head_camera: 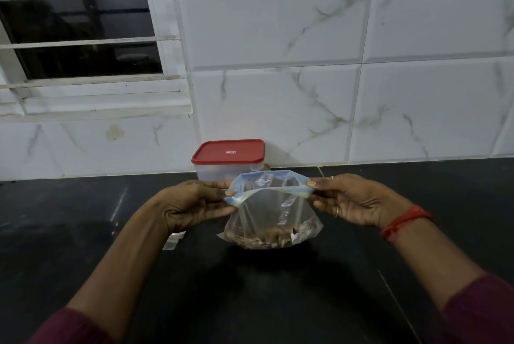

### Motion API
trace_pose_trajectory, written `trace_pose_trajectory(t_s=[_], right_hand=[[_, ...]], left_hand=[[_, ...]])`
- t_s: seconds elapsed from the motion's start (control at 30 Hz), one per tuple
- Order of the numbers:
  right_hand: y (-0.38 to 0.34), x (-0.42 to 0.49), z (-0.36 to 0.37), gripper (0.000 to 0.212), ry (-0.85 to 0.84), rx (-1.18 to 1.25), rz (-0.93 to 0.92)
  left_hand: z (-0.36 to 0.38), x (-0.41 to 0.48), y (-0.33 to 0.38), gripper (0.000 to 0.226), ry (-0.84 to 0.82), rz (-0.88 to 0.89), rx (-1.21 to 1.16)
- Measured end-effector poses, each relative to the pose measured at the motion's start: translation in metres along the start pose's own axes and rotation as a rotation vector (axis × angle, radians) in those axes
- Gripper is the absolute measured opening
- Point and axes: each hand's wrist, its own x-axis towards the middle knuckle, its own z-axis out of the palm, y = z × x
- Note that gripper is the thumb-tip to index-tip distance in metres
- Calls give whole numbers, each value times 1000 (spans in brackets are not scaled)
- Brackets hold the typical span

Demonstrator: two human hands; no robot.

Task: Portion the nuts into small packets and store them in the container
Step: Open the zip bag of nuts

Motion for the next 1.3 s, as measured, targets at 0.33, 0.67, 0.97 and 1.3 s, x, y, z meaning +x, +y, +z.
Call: trace_pose_trajectory(t_s=[0.33, 0.67, 0.97, 1.3], right_hand=[[2, 7, -3, 55, 96, 157, -55], [5, 11, -2, 46, 168, 414, -88], [4, 10, 9, 21, 102, 608, -80], [7, 9, -3, 20, 126, 151, 28]], left_hand=[[9, 6, -5, 41, 74, 62, -284], [12, 13, -12, 47, 97, 110, -426], [17, 12, -7, 26, 45, 191, -591], [3, 15, -14, 56, 27, -56, -67]])
